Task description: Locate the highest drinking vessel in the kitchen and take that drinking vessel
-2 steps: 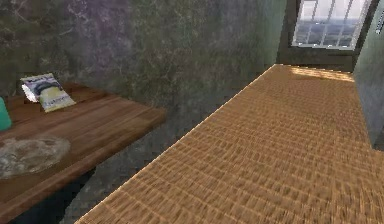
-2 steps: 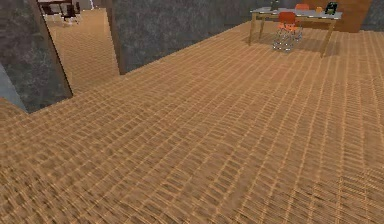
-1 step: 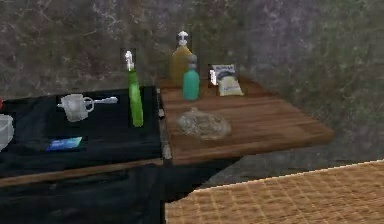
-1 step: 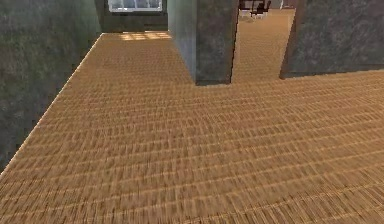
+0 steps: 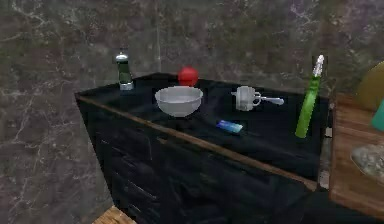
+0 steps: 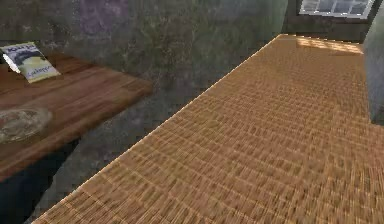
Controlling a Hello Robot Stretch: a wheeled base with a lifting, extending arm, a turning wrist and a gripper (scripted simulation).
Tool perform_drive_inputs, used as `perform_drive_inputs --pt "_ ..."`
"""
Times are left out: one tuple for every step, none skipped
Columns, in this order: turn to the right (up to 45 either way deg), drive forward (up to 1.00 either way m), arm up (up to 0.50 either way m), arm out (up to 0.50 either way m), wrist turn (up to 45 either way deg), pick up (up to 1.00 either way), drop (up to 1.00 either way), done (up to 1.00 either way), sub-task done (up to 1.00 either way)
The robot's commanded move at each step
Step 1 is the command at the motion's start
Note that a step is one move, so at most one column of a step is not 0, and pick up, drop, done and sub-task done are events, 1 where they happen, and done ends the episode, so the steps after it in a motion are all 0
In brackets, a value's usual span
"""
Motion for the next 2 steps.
perform_drive_inputs --pt "-45.0 0.00 0.00 0.00 0.0 0.00 0.00 0.00 0.00" --pt "-24.0 0.00 0.00 0.00 0.0 0.00 0.00 0.00 0.00"
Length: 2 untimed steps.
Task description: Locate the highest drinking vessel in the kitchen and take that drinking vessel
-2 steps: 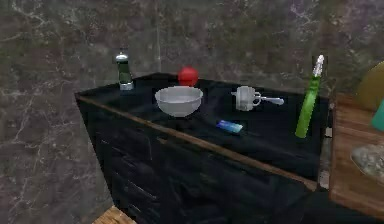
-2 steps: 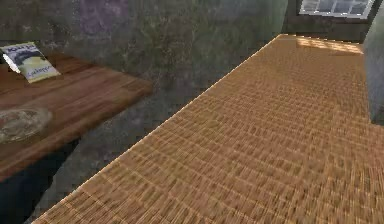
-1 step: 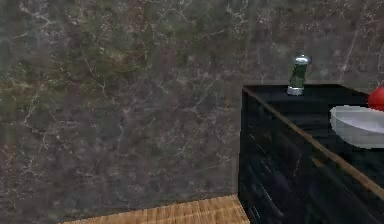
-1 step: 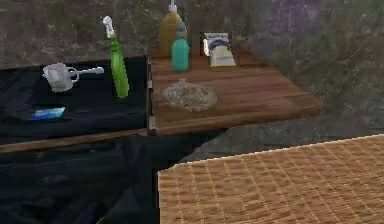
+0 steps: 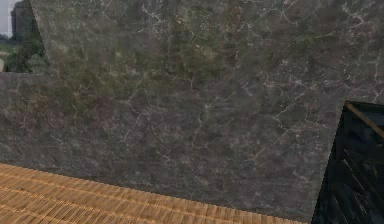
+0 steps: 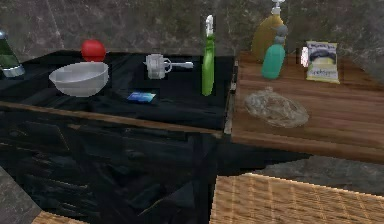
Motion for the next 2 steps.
perform_drive_inputs --pt "0.0 0.00 0.50 0.00 0.0 0.00 0.00 0.00 0.00" --pt "0.0 0.00 0.38 0.00 0.0 0.00 0.00 0.00 0.00"
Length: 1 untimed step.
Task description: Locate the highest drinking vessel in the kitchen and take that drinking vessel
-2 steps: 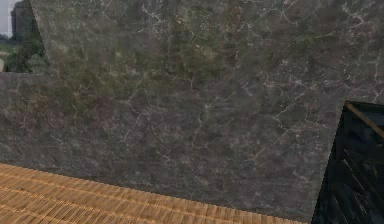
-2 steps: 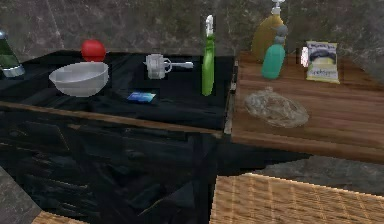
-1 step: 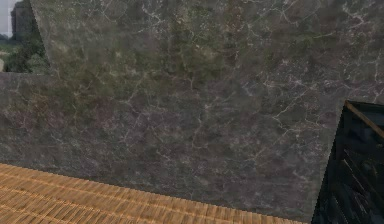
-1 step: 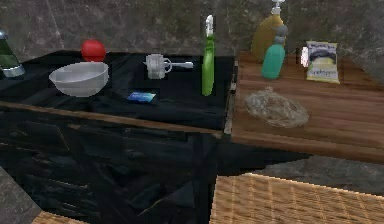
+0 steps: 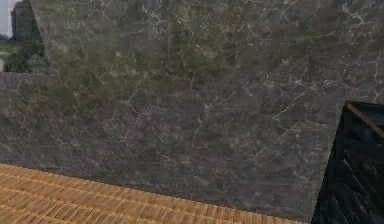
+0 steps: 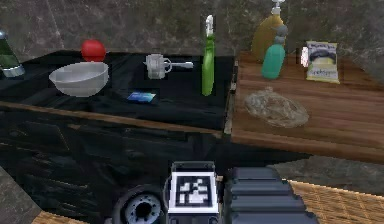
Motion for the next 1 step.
perform_drive_inputs --pt "0.0 0.00 0.00 0.50 0.0 0.00 0.00 0.00 0.00"
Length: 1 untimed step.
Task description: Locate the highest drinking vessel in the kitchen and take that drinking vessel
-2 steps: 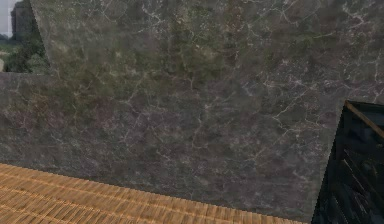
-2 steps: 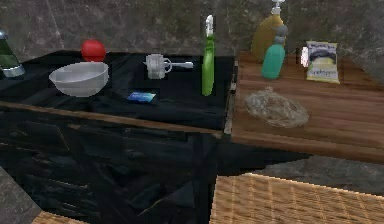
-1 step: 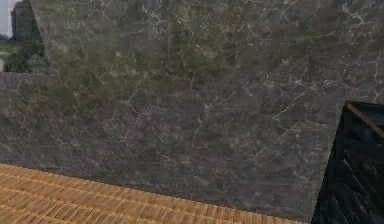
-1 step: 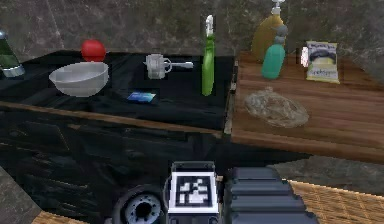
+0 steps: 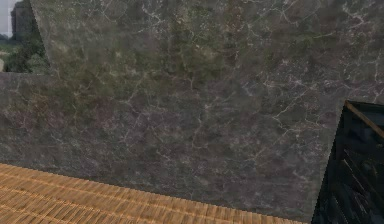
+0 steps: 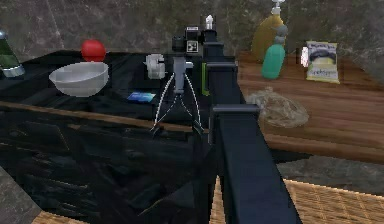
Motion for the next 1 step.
perform_drive_inputs --pt "0.0 0.00 0.00 0.00 45.0 0.00 0.00 0.00 0.00"
